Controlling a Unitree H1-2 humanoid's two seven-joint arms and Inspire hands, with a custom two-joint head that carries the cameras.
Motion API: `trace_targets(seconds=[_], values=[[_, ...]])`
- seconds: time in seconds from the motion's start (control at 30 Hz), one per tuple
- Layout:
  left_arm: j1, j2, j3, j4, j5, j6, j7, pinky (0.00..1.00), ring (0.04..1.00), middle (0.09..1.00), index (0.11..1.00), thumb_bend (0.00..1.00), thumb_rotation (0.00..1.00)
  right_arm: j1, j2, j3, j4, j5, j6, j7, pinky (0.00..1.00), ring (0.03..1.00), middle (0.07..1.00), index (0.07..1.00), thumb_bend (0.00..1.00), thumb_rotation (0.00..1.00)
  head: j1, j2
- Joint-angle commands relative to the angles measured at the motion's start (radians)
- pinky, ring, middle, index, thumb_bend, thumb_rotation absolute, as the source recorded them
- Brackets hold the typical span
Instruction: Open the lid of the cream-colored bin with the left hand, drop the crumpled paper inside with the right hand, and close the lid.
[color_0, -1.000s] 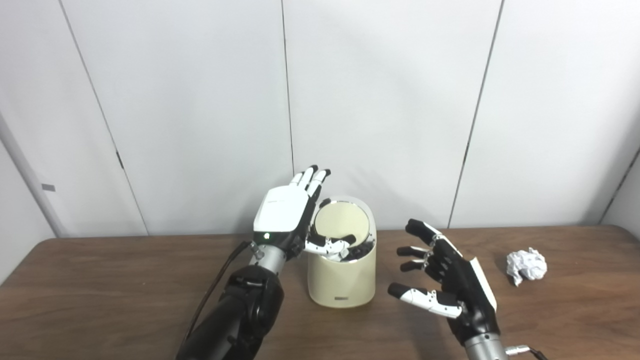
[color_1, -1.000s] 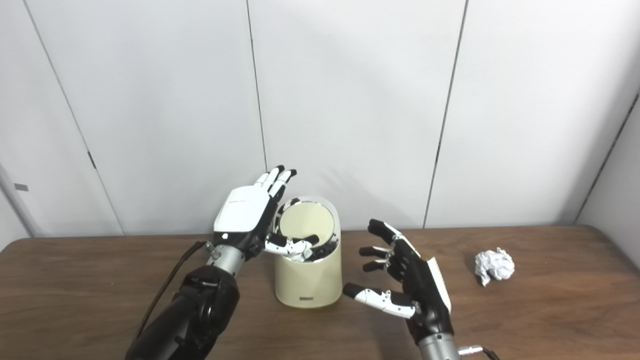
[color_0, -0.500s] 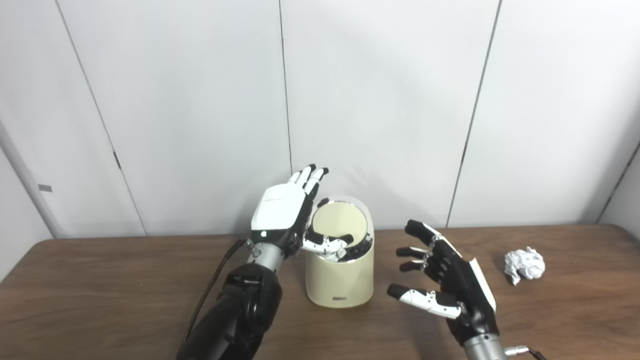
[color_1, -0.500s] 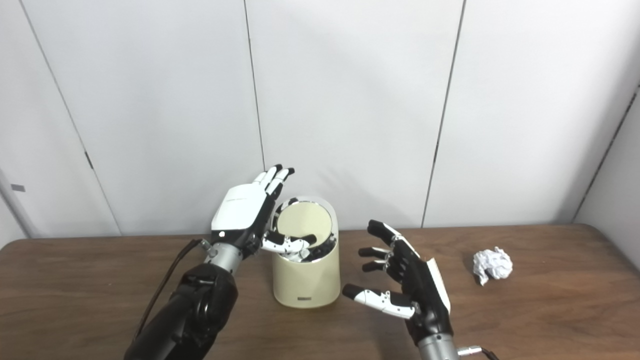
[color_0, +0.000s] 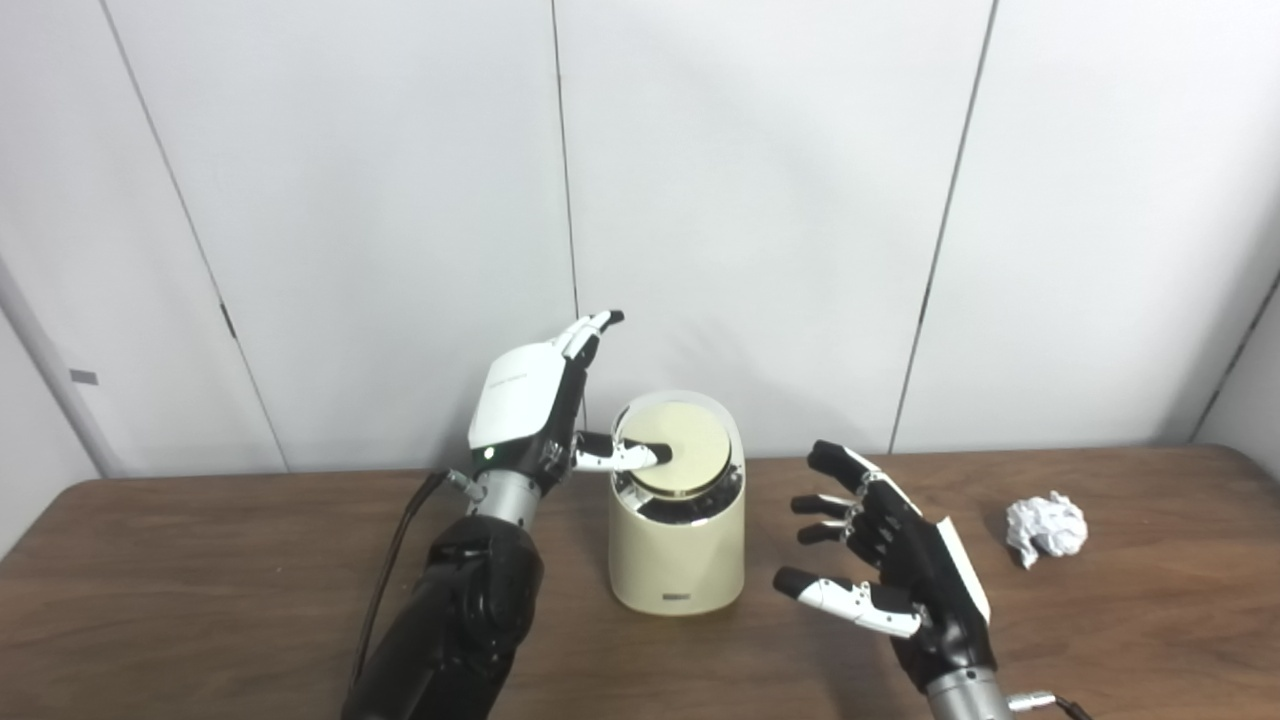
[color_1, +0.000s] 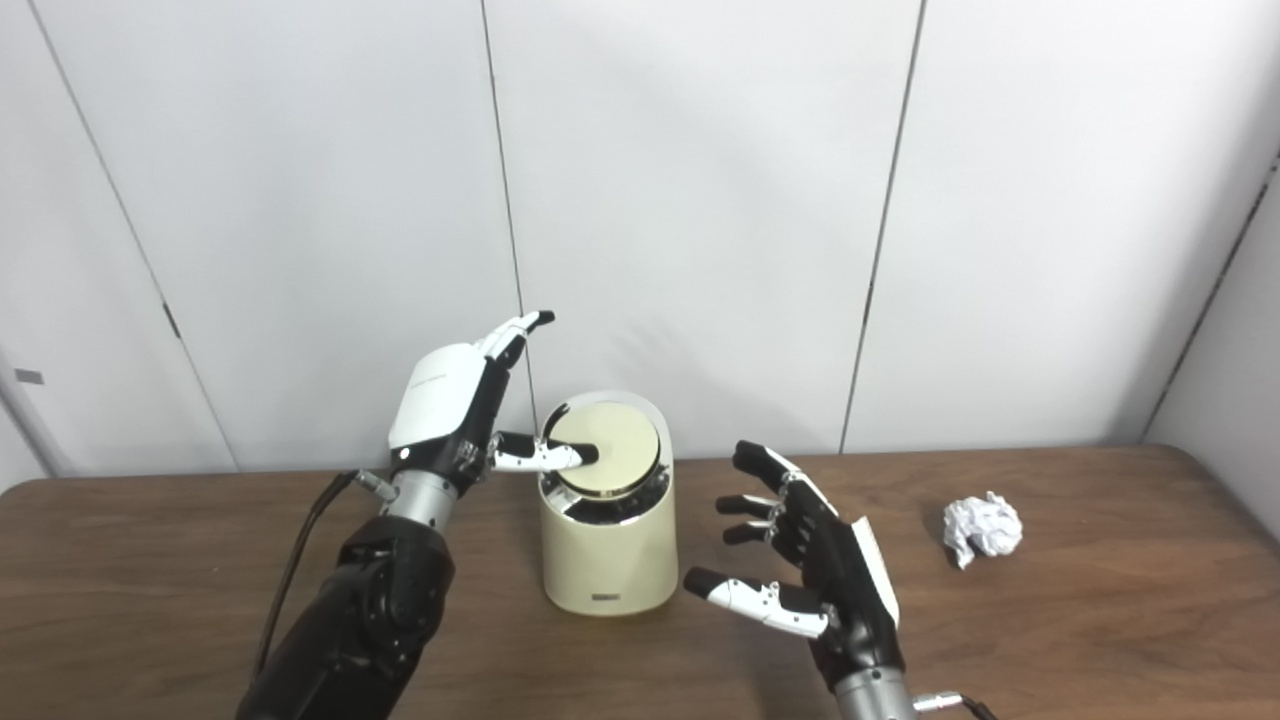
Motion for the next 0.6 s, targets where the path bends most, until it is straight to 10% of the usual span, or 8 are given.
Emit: trace_targets(seconds=[0.0, 0.57], values=[[-0.040, -0.002, 0.013, -0.031, 0.001, -0.022, 0.032, 0.69, 0.864, 0.916, 0.943, 0.82, 0.18, -0.027, 0.000, 0.002, -0.030, -0.006, -0.008, 0.000, 0.56, 0.687, 0.838, 0.814, 0.80, 0.21, -0.002, 0.001], [-0.033, -0.018, 0.042, -0.073, -0.042, -0.038, 0.043, 0.70, 0.881, 0.924, 0.953, 0.77, 0.31, -0.023, 0.001, 0.004, -0.039, -0.015, 0.002, 0.001, 0.58, 0.693, 0.837, 0.811, 0.80, 0.24, -0.001, 0.001]])
